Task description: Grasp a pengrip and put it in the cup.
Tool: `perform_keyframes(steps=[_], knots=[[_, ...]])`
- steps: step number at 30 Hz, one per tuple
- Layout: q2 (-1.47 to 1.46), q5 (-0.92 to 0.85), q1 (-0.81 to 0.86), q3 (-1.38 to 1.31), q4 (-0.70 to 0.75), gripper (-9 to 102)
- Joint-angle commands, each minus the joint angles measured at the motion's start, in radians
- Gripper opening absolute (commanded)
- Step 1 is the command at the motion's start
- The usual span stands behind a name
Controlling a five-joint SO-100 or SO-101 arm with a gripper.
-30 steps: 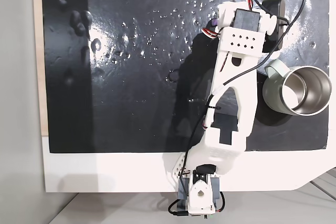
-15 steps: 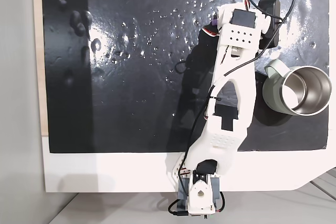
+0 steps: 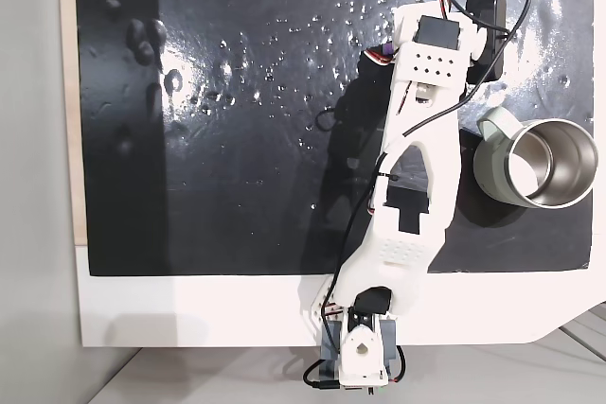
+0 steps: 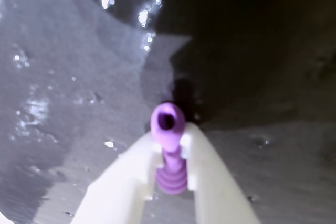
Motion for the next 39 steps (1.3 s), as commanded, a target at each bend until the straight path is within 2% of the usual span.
perform_keyframes(steps=[1, 6, 12, 21, 28, 39], knots=[[0.115, 0.041, -0.025, -0.144, 0.095, 0], [0.21, 0.061, -0.032, -0.371, 0.268, 0], [0.33, 0.077, -0.058, -0.466, 0.413, 0], [0.428, 0.054, -0.049, -0.474, 0.506, 0], [0.56, -0.006, 0.072, -0.334, 0.537, 0], [0.98, -0.106, 0.219, 0.106, 0.538, 0]])
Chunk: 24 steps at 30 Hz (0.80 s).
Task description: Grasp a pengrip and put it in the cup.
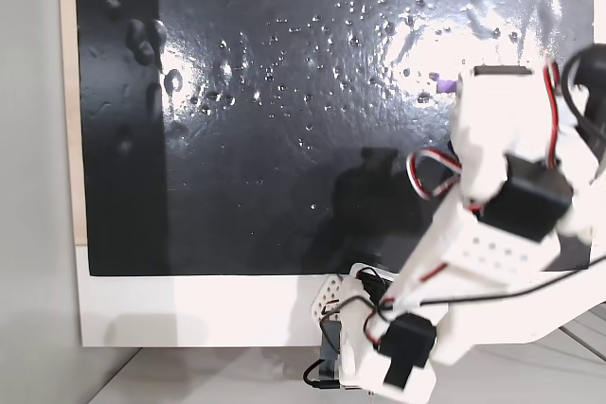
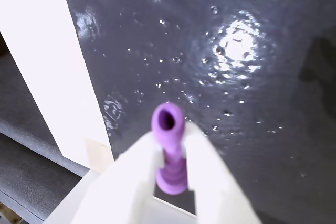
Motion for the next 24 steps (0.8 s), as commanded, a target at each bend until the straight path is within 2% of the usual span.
perform_keyframes(steps=[1, 6, 12, 18, 24], knots=[[0.173, -0.051, 0.066, 0.1, 0.003, 0], [0.345, -0.13, 0.183, 0.241, 0.003, 0], [0.428, -0.232, 0.376, 0.288, -0.005, 0], [0.408, -0.279, 0.549, 0.287, -0.075, 0], [0.301, -0.265, 0.594, 0.227, -0.143, 0]])
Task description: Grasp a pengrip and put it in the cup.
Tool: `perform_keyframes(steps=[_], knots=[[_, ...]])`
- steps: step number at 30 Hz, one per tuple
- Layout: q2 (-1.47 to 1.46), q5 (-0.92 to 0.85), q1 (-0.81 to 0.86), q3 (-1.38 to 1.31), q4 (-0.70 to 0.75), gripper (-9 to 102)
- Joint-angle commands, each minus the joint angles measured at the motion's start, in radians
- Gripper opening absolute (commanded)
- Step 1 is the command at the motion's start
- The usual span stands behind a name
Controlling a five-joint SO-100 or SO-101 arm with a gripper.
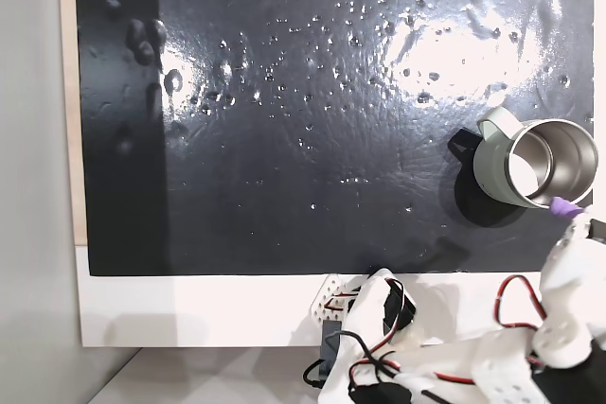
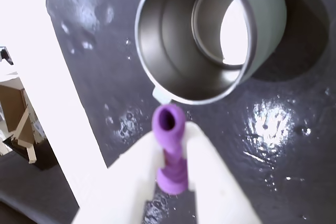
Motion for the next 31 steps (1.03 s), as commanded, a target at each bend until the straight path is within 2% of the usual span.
perform_keyframes(steps=[1, 4, 9, 12, 15, 31], knots=[[-0.078, 0.006, 0.023, -0.097, -0.044, 0], [-0.161, 0.012, 0.014, -0.183, 0.008, 0], [-0.17, 0.018, 0.0, -0.175, 0.012, 2], [-0.183, 0.017, -0.003, -0.175, 0.012, 21], [-0.184, 0.018, -0.003, -0.183, 0.012, 28], [-0.17, 0.041, -0.037, -0.186, 0.049, 27]])
